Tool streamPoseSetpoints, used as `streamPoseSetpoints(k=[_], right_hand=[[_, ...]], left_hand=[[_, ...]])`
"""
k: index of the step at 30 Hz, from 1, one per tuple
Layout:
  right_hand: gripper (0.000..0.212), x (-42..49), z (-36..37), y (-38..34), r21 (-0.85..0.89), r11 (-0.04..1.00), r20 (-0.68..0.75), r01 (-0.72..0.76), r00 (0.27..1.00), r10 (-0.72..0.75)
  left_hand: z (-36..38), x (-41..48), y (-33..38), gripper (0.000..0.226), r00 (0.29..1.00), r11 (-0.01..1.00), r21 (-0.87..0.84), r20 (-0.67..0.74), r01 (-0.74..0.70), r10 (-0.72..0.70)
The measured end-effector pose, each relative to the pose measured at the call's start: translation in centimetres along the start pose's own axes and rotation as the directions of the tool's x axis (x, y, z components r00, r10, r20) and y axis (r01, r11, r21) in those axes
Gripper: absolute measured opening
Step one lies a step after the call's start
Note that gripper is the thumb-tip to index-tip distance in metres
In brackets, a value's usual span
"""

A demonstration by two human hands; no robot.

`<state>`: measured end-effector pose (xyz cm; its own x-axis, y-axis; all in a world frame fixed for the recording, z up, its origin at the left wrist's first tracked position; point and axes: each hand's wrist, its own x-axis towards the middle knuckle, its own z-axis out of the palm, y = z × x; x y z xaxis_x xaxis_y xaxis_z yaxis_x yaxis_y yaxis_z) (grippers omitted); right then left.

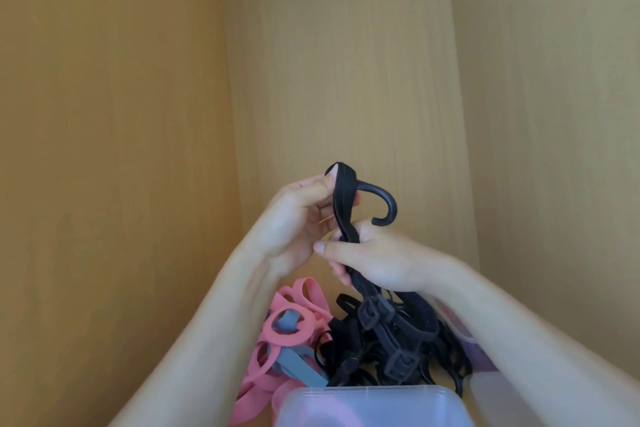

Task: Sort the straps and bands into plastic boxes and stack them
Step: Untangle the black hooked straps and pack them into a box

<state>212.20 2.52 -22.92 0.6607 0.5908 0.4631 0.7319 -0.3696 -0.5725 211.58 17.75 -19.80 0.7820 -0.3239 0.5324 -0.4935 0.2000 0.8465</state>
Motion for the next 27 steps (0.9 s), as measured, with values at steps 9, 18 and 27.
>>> streamPoseSetpoints(k=[9, 18, 27], right_hand=[[0.044, -0.8, -2.6, 2.2, -0.045, 0.988, -0.133, -0.149, 0.981, 0.142], [0.031, -1.4, -4.3, 3.0, -0.310, 0.916, -0.309, -0.255, 0.938, 0.157], [0.015, -1.1, -4.2, 2.1, -0.381, 0.886, -0.312, -0.263, 0.939, 0.145]], left_hand=[[-1.6, -0.3, 0.1, 0.022, 0.965, 0.981, 0.170, 0.260, -0.089, 0.043], [-2.3, 0.0, -1.8, 0.018, 0.953, 0.830, 0.555, 0.223, 0.049, -0.205], [-2.2, 0.7, -3.2, 0.018, 0.988, 0.629, 0.774, -0.140, 0.072, 0.059]])
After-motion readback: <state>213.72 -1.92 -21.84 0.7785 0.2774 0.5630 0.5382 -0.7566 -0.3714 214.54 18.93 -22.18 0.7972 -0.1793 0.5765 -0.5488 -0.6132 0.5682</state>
